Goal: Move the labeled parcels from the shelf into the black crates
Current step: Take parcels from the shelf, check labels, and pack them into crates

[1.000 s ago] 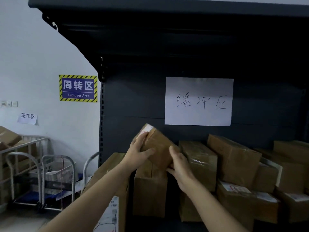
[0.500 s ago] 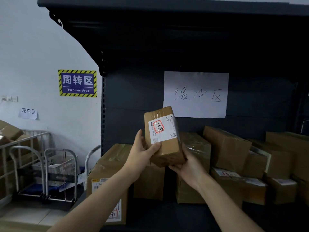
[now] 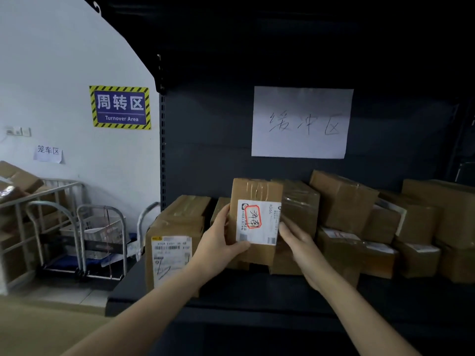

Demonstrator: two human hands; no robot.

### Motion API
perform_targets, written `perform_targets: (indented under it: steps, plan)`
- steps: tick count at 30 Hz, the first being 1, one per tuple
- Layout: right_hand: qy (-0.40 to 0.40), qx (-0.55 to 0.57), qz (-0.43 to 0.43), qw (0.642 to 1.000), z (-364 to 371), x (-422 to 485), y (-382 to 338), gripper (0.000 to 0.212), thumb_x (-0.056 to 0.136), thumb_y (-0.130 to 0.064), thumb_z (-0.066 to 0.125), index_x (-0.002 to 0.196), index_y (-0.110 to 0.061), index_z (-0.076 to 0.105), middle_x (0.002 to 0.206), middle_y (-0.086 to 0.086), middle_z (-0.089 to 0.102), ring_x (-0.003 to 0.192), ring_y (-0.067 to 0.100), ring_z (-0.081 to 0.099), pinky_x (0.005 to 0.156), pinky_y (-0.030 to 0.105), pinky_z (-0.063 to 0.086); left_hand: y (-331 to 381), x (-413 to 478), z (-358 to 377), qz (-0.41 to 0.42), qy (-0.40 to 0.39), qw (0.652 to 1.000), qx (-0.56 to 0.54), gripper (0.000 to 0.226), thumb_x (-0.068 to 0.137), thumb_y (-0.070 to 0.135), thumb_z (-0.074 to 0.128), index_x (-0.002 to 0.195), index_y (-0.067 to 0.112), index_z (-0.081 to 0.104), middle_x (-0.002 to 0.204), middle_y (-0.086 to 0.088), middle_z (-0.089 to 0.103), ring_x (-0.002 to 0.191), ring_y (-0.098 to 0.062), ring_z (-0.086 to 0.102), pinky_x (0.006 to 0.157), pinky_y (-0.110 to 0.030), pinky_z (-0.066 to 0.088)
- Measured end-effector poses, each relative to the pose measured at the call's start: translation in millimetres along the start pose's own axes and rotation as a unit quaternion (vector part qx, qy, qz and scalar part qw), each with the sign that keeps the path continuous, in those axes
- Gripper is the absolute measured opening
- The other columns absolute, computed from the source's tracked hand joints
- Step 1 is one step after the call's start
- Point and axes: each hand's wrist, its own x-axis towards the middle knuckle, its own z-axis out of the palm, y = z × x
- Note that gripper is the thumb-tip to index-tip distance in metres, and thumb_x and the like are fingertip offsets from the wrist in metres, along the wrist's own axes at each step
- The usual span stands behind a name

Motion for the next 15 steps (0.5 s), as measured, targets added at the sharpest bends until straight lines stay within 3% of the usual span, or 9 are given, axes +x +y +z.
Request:
perform_targets:
  steps: [2, 5, 7, 10, 15]
  plan:
    - [-0.047, -0.010, -0.011, 0.999, 4.1, -11.7, 4.5, 0.040, 0.072, -0.063, 0.055, 0.110, -0.068, 0.043, 0.107, -0.045, 0.054, 0.103, -0.022, 0.048, 0.080, 0.007, 0.043, -10.4, -10.1, 3.8, 0.008, 0.014, 0.999, 0.038, 0.082, 0.078, 0.016, 0.073, 0.143, 0.026, 0.024, 0.106, 0.029, 0.050, 0.105, 0.009, 0.047, 0.081, -0.006, 0.043]
    - [-0.051, -0.035, -0.002, 0.998, 9.8, -21.2, 26.2, 0.070, 0.072, -0.053, 0.065, 0.135, -0.046, 0.036, 0.124, -0.029, 0.053, 0.116, -0.009, 0.048, 0.097, 0.019, 0.042, -30.1, -26.3, 9.9, -0.005, 0.022, 0.998, 0.060, 0.079, 0.078, 0.018, 0.073, 0.142, 0.025, 0.029, 0.106, 0.027, 0.051, 0.105, 0.007, 0.049, 0.088, -0.010, 0.044]
    - [-0.043, -0.053, 0.011, 0.998, 14.4, -26.0, 41.0, 0.065, 0.081, -0.037, 0.066, 0.139, -0.036, 0.035, 0.130, -0.019, 0.051, 0.122, 0.001, 0.045, 0.101, 0.023, 0.038, -42.6, -37.0, 14.9, -0.020, 0.021, 0.998, 0.064, 0.076, 0.079, 0.020, 0.072, 0.142, 0.027, 0.029, 0.109, 0.028, 0.049, 0.108, 0.006, 0.048, 0.092, -0.017, 0.043]
    - [-0.046, -0.077, 0.034, 0.995, 21.1, -33.3, 56.2, 0.062, 0.084, -0.029, 0.065, 0.139, -0.033, 0.036, 0.131, -0.015, 0.051, 0.124, 0.004, 0.044, 0.099, 0.022, 0.036, -58.8, -48.2, 20.6, -0.035, 0.019, 0.996, 0.078, 0.075, 0.079, 0.021, 0.072, 0.141, 0.028, 0.030, 0.116, 0.025, 0.050, 0.115, 0.001, 0.048, 0.096, -0.022, 0.044]
    - [-0.056, -0.090, 0.059, 0.993, 33.0, -36.9, 60.5, 0.065, 0.089, -0.021, 0.059, 0.144, -0.028, 0.027, 0.141, -0.006, 0.046, 0.131, 0.011, 0.040, 0.111, 0.040, 0.033, -76.9, -53.2, 19.4, -0.075, 0.009, 0.991, 0.109, 0.076, 0.084, 0.015, 0.067, 0.146, 0.026, 0.024, 0.132, 0.008, 0.054, 0.124, -0.006, 0.047, 0.098, -0.023, 0.041]
